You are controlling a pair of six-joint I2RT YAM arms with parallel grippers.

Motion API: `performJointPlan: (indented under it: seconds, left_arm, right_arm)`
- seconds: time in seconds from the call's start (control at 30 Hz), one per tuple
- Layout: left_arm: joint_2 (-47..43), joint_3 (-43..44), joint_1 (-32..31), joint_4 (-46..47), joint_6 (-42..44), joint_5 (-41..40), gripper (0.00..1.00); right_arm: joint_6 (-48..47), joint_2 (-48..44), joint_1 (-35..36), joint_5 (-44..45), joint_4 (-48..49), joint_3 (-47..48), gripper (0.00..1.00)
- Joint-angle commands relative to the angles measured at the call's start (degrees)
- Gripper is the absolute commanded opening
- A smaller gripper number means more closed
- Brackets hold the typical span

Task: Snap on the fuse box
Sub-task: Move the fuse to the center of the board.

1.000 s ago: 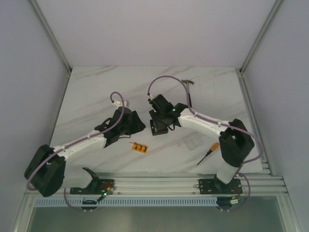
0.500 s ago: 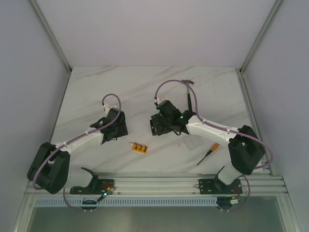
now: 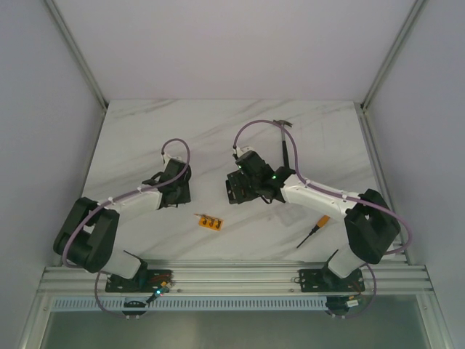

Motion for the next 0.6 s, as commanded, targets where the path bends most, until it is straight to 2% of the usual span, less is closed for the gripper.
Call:
performJointPlan:
  seconds: [0.0, 0.17, 0.37, 0.57]
  left_arm:
    - [3.2, -0.2, 0.1, -1.8, 1.7, 3.7, 0.44]
    - [4.8, 0.5, -2.5, -3.2, 1.6, 4.6, 0.36]
    - [4.1, -0.4, -6.1, -4.4, -2.0, 4.7, 0.31]
    - [-1.1, -0.2, -7.1, -5.6, -4.8, 1.2, 0.40]
  right_arm:
    - [-0.4, -0.9, 0.1, 0.8, 1.3, -0.3, 0.87]
    - [-0.6, -0.9, 0.1, 0.6, 1.3, 0.0, 0.87]
    - [-0.8, -1.2, 0.1, 1.0, 1.2, -0.4, 0.88]
    - [-0.7, -1.3, 0.1, 1.0, 1.3, -0.7, 0.88]
